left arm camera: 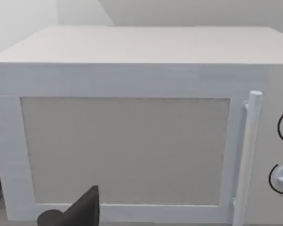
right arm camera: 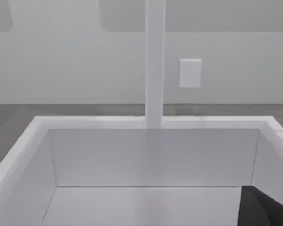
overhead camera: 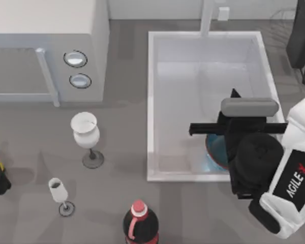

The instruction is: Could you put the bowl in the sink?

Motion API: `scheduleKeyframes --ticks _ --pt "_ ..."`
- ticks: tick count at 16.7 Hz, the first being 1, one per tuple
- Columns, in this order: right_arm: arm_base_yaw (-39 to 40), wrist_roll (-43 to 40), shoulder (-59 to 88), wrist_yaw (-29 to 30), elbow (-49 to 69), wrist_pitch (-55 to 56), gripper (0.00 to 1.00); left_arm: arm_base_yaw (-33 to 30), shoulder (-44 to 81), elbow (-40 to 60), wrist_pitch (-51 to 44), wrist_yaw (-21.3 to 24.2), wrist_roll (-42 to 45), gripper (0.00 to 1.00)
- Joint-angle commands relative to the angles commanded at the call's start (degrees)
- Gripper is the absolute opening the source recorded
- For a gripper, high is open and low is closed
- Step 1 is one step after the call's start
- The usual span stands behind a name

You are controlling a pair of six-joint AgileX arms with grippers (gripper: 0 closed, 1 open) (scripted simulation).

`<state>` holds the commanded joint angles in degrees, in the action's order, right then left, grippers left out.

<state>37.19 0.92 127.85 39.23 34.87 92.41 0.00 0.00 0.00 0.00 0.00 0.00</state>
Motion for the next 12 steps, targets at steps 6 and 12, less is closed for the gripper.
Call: scheduleKeyframes --ticks 6,12 --pt "0.0 0.0 0.0 0.0 0.0 0.0 0.68 0.0 0.0 0.0 0.0 0.0 0.0 1.0" --pt "0.0 0.0 0.0 0.0 0.0 0.0 1.0 0.0 0.0 0.0 0.0 0.0 0.0 1.0"
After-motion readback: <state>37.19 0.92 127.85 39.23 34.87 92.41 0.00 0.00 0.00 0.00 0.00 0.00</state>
